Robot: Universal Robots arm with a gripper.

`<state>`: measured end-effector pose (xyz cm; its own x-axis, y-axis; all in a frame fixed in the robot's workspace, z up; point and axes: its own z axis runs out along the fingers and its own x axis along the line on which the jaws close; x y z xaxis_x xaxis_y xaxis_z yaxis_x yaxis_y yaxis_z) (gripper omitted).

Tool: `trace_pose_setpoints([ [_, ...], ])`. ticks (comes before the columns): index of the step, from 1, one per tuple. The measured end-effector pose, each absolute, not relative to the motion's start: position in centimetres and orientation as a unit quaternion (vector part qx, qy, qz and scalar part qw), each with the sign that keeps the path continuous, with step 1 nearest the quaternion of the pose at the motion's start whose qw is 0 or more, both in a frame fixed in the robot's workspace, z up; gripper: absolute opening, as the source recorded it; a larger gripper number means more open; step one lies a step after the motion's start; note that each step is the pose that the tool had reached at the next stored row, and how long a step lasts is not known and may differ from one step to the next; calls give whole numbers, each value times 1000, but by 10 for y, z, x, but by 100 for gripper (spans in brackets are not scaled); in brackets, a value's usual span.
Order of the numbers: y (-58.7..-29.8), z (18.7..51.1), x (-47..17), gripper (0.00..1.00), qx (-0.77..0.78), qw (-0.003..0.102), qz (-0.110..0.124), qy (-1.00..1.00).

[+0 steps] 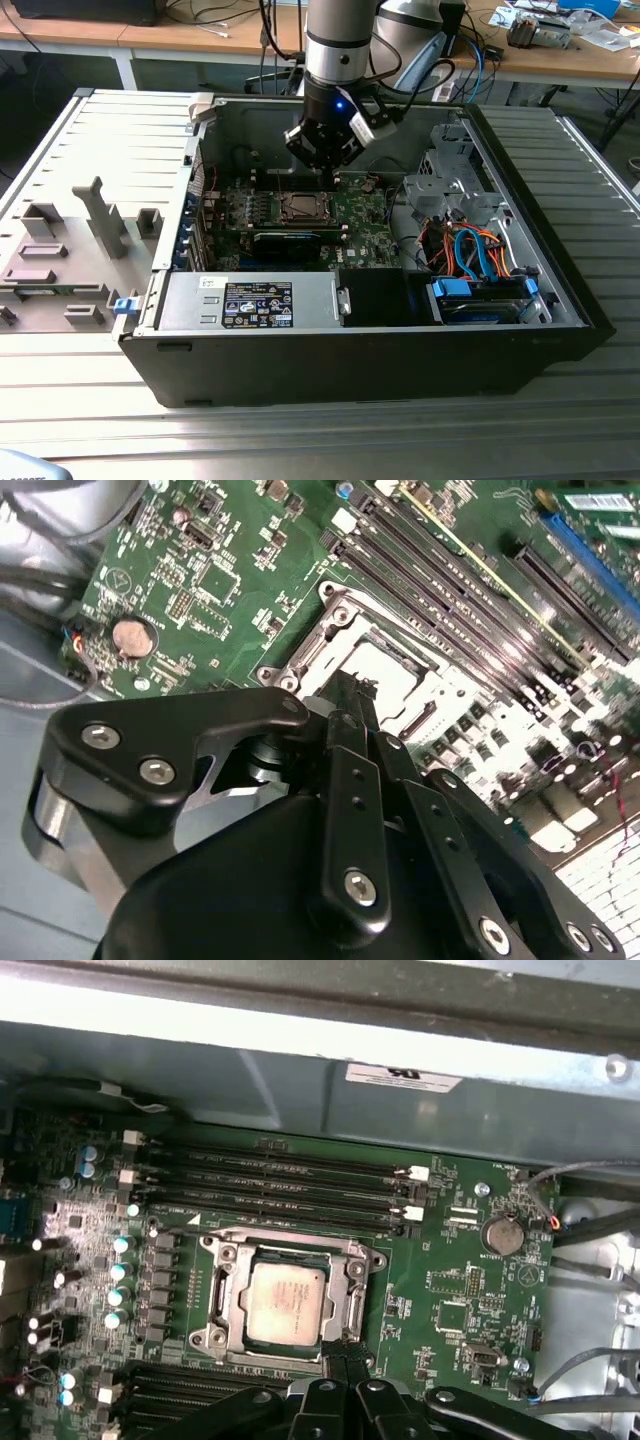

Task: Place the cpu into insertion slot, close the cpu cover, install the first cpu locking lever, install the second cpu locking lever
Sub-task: 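Install the first cpu locking lever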

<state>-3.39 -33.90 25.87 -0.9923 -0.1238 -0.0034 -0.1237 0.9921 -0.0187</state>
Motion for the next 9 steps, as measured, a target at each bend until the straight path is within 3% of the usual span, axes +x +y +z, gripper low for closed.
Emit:
trace_pose_setpoints([
  [9, -339, 259, -34, 11, -62, 2, -9, 998],
])
